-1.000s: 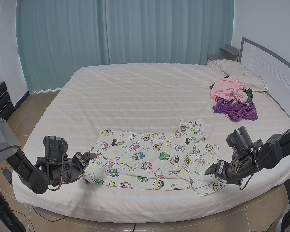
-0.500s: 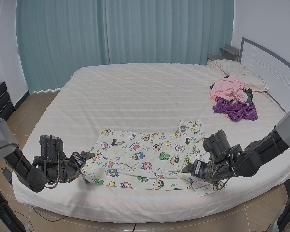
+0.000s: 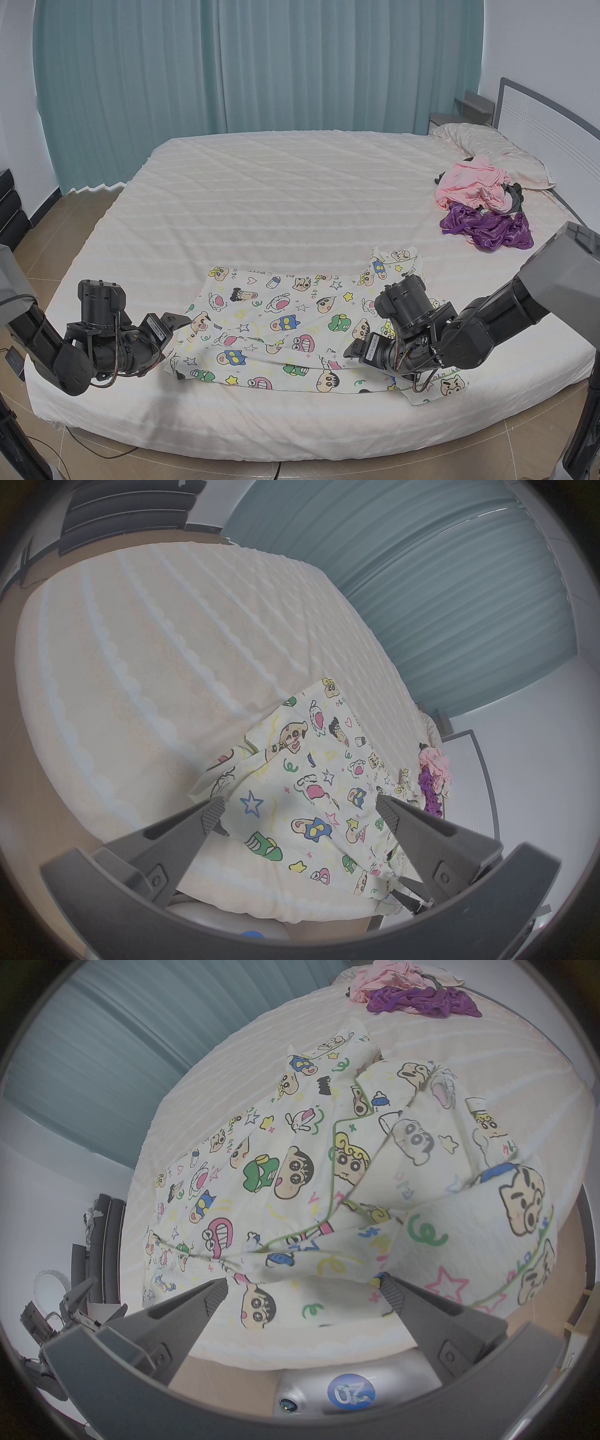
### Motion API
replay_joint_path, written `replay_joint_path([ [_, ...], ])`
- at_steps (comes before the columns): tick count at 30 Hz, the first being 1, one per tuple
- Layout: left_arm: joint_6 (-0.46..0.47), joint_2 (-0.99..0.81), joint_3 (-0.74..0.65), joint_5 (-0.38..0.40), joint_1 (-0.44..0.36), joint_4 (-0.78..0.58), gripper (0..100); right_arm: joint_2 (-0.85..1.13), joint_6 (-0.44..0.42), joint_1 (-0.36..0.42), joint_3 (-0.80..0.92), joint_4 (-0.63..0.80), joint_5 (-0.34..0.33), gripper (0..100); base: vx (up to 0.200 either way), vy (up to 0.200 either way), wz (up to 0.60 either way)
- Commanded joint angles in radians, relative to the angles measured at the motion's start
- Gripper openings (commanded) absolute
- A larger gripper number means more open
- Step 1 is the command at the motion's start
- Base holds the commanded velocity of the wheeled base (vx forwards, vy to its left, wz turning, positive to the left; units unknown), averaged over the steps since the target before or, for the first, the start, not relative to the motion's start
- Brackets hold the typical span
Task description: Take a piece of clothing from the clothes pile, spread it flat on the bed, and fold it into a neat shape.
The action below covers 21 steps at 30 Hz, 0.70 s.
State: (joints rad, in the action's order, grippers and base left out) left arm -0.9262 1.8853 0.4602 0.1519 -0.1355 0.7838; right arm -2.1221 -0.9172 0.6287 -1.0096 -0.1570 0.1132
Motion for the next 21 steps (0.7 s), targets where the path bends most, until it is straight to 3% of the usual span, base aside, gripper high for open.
replay_joint_path([
  [1, 0.0, 0.006, 0.002, 0.0, 0.001, 0.0, 100, -0.067, -0.003, -0.004, -0.049, -0.004, 0.002, 100, 0.0, 0.0, 0.0],
  [21, 0.001, 0.014, 0.002, 0.0, 0.001, 0.0, 100, -0.108, 0.003, -0.057, -0.199, -0.009, 0.056, 100, 0.0, 0.0, 0.0],
])
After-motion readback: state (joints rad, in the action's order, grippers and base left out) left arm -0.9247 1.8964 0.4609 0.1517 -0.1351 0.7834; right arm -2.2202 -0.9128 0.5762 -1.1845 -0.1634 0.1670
